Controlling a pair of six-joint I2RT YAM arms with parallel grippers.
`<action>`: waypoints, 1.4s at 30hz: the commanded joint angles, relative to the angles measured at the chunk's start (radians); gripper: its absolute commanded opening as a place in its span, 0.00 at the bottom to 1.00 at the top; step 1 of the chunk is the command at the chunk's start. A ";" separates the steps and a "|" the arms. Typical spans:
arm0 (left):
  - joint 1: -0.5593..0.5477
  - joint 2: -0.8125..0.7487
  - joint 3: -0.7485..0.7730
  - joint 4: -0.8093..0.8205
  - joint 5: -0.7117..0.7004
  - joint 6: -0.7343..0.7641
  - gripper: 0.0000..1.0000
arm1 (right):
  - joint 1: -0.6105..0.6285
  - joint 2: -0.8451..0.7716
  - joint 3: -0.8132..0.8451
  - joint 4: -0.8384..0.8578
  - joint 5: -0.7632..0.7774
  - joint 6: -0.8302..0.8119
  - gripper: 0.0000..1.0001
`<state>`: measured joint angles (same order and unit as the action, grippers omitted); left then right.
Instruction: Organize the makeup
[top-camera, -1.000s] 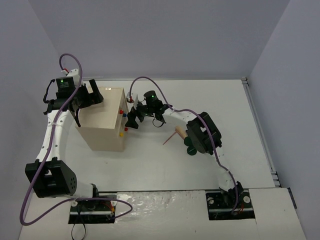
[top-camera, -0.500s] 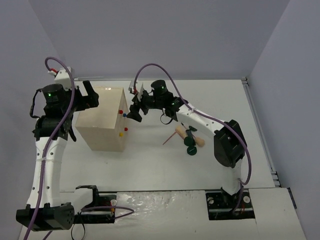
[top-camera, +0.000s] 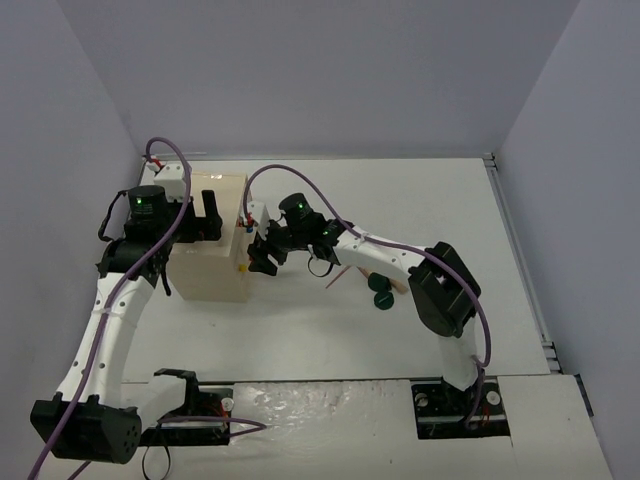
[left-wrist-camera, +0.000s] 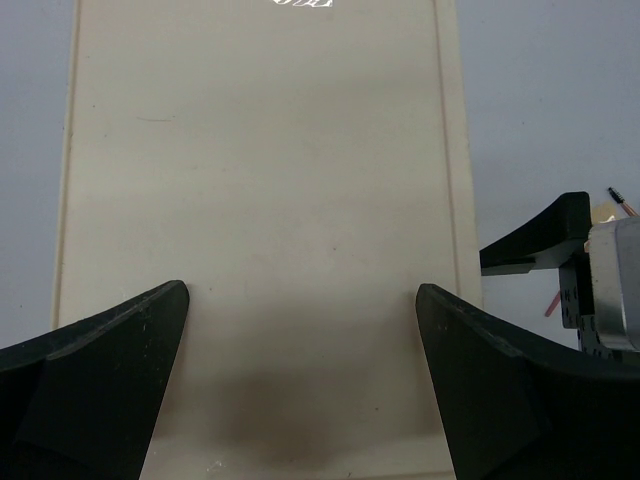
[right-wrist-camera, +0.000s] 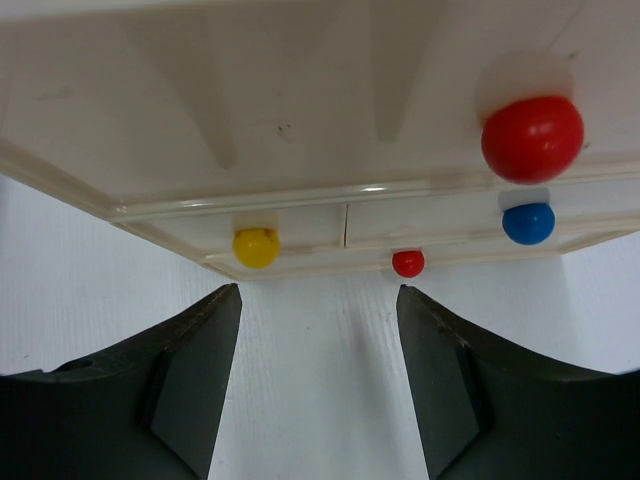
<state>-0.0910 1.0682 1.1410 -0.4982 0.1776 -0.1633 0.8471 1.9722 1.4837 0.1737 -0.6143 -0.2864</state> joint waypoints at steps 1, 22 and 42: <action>0.000 0.002 0.007 0.078 -0.009 0.009 0.97 | 0.016 0.011 0.039 0.074 0.011 0.009 0.60; 0.013 0.004 -0.014 0.086 -0.006 -0.019 0.97 | 0.065 0.040 0.090 0.096 -0.007 0.004 0.52; 0.015 0.023 -0.016 0.074 -0.024 -0.019 0.97 | 0.043 -0.037 0.012 0.075 0.036 -0.031 0.00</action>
<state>-0.0830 1.0723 1.1175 -0.4428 0.1725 -0.1677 0.9091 2.0373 1.5205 0.1956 -0.6040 -0.2952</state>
